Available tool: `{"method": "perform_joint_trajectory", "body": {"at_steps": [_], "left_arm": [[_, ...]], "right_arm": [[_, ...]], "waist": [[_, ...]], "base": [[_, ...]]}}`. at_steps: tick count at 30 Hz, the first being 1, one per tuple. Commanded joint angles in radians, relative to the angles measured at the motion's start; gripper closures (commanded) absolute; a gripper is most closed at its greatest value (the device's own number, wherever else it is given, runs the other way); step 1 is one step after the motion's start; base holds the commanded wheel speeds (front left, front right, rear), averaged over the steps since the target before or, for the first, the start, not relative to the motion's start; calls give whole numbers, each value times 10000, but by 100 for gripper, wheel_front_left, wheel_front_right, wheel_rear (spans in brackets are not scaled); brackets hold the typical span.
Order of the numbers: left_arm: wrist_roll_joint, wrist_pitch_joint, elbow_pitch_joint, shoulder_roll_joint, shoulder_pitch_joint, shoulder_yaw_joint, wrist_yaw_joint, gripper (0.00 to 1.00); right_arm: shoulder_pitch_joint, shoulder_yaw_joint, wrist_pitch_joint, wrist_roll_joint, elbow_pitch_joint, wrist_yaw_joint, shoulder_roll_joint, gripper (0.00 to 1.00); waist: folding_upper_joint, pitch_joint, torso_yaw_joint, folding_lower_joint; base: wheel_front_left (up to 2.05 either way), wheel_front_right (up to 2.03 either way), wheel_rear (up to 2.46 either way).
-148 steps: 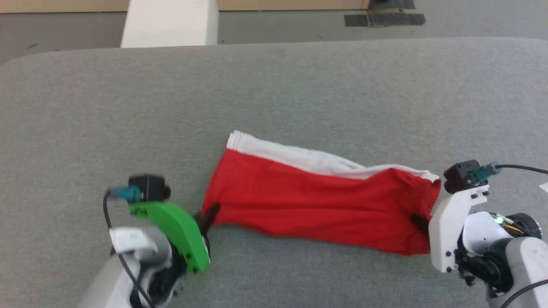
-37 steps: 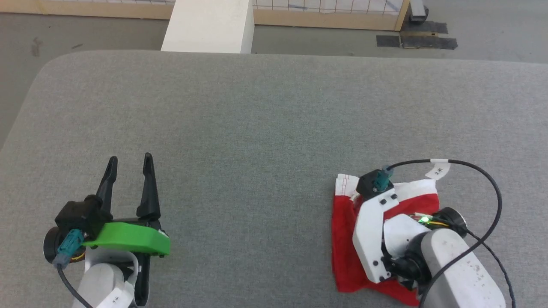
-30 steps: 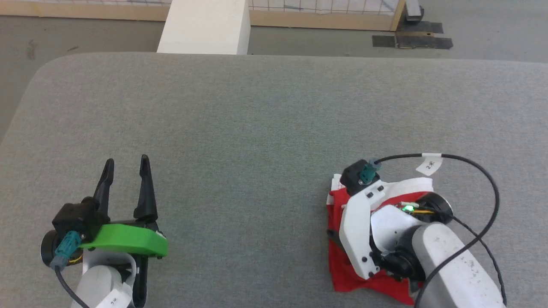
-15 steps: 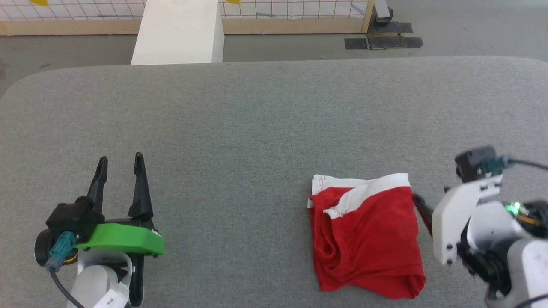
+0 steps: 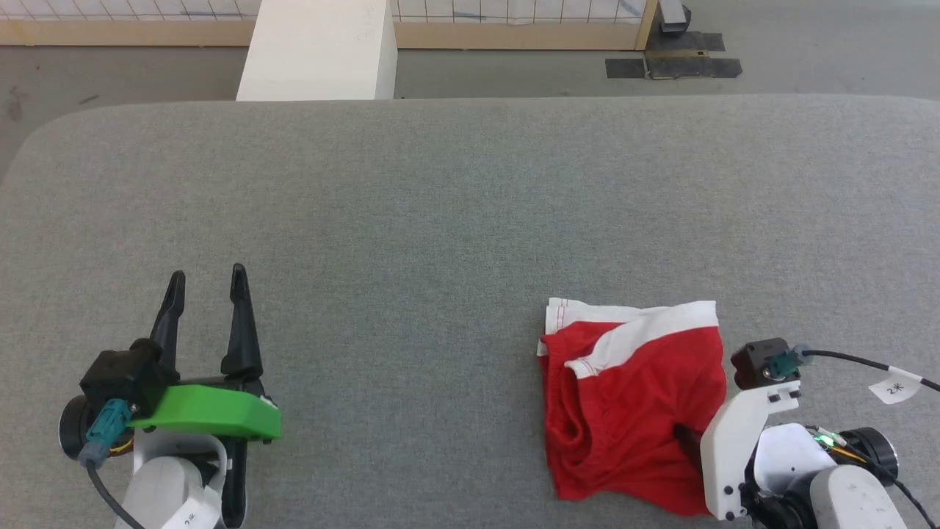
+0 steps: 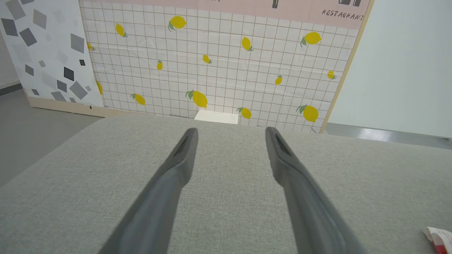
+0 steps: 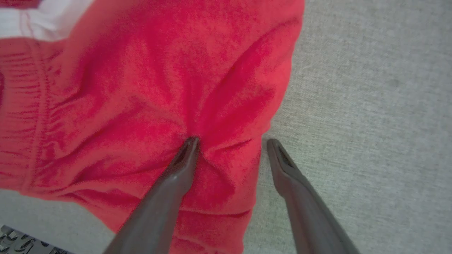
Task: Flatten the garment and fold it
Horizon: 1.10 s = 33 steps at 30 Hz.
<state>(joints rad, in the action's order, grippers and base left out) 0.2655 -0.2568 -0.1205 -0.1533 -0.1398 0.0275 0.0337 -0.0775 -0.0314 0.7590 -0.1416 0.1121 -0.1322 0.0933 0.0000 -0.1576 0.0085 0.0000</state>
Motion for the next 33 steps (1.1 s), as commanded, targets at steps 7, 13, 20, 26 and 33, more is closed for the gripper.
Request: {"method": "perform_joint_trajectory", "body": {"at_steps": [7,13,20,26,33], "left_arm": [[-27,-47,103,-96,215,180,-93,0],[41,-48,530,-229,406,555,-235,0],[49,11,1216,-503,140,815,-378,0],[-57,432,1975,-906,-81,903,-434,0],[-73,1161,3145,-1345,12,1222,-615,0]], "right_arm": [[-624,-498,-115,-422,545,15,335,100],[-1756,-1781,24,-1127,534,15,1606,100],[-3539,-2570,-328,-1999,1298,15,3072,100],[-4737,-2657,-1115,-2098,2296,15,3818,100],[-5912,-2044,-2359,-1518,3594,15,4249,100]], "waist": [[0,59,-523,0],[0,-246,-1999,0],[0,-1028,-3579,0],[0,-1929,-4171,0],[0,-3000,-4253,0]], "base": [[0,0,0],[0,0,0],[0,0,0],[0,0,0],[0,0,0]]}}
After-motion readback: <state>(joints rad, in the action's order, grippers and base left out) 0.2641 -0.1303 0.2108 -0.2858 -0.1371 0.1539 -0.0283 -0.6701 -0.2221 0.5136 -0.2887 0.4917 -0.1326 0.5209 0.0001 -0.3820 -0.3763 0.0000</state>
